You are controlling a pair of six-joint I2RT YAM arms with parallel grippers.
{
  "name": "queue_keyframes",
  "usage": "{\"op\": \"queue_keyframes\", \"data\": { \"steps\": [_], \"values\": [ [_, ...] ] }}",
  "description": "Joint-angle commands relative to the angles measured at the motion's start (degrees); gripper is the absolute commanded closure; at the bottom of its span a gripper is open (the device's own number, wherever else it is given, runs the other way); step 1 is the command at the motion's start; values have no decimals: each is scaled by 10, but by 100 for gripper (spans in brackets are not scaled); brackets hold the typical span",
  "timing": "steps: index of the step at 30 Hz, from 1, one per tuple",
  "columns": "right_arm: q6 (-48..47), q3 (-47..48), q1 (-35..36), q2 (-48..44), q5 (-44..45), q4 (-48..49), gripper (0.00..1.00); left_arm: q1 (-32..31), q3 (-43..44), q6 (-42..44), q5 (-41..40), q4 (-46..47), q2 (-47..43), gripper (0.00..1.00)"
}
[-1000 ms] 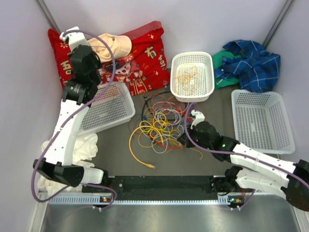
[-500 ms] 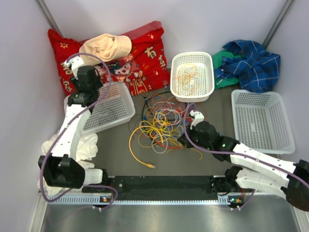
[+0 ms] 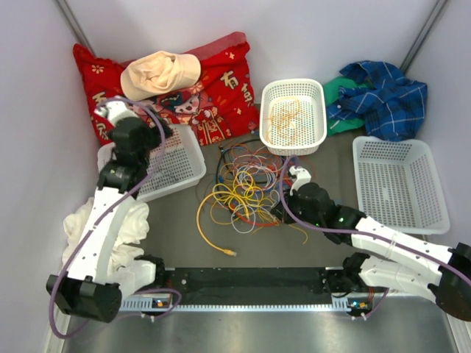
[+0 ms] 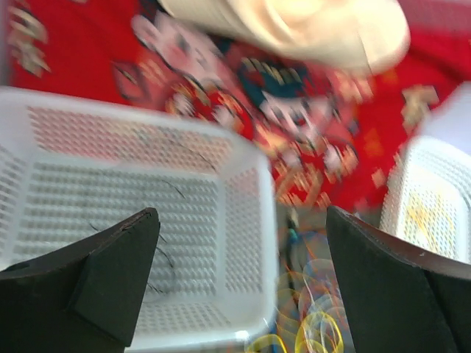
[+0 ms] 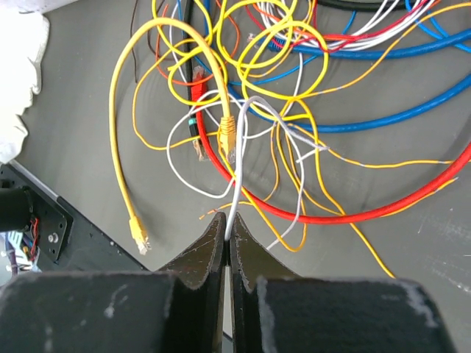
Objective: Untangle the cables
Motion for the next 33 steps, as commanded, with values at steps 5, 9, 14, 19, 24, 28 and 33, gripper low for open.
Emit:
{"op": "queue_keyframes", "data": {
  "steps": [5, 9, 14, 19, 24, 28, 33],
  "values": [
    [-32, 68, -4, 1, 62, -47, 100, -277, -142, -101, 3, 36, 1, 1],
    [-44, 92, -6, 34, 81, -57, 100, -337, -176, -144, 27, 37, 15, 1],
    [-34, 116, -8, 45, 68, -62, 100, -390, -233, -169, 52, 73, 5, 1],
    [-54, 186, -8, -36, 44, -94, 100, -401, -296, -155, 117, 180, -34, 1],
    [-85, 299, -8, -57, 11, -184, 100, -401, -321, -139, 177, 287, -48, 1],
    [-72, 335, -8, -71, -18, -228, 100, -401, -359, -139, 203, 421, -57, 1],
    [-57, 354, -8, -103, -29, -234, 100, -401, -392, -143, 228, 573, -60, 1]
  ]
}}
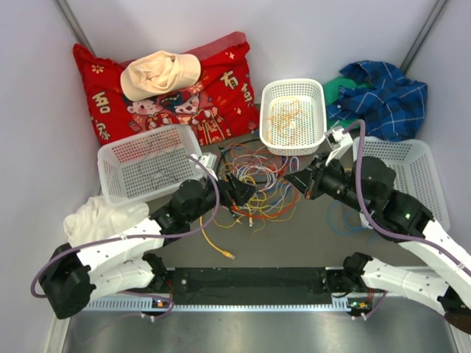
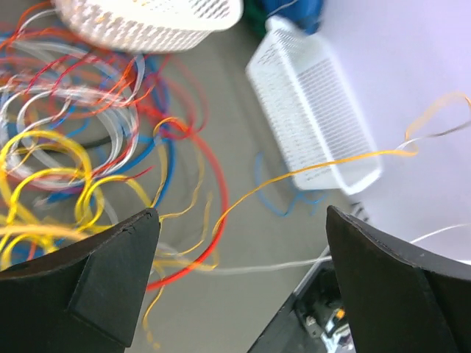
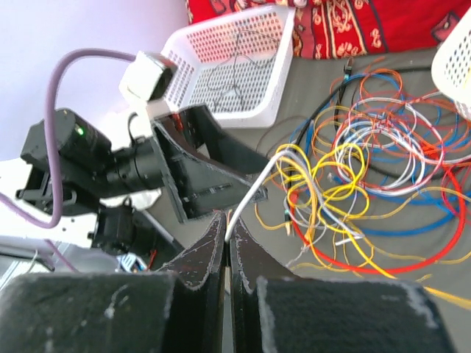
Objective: Untangle the cables
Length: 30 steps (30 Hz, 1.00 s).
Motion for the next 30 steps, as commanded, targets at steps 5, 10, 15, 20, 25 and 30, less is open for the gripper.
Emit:
{"op": "queue_keyframes", "data": {
  "steps": [5, 10, 15, 20, 25, 30],
  "values": [
    [-4, 50, -5, -7, -18, -43, 100, -1, -52, -5, 44, 307, -19, 1],
    [7, 44, -4, -3, -20, -26, 100, -18, -33, 24, 86, 341, 1, 1],
    [5, 86, -4, 4, -21, -21, 100, -40, -12, 54, 48, 236, 20, 1],
    [-13, 137, -4, 13, -26, -48, 100, -40, 32, 44, -119, -38, 47, 2],
    [-70, 264, -4, 40, 6, -101, 100, -39, 50, 15, -183, -155, 61, 2],
    [-96, 362, -4, 80, 11, -134, 100, -39, 11, -2, -198, -125, 25, 2]
  ]
}}
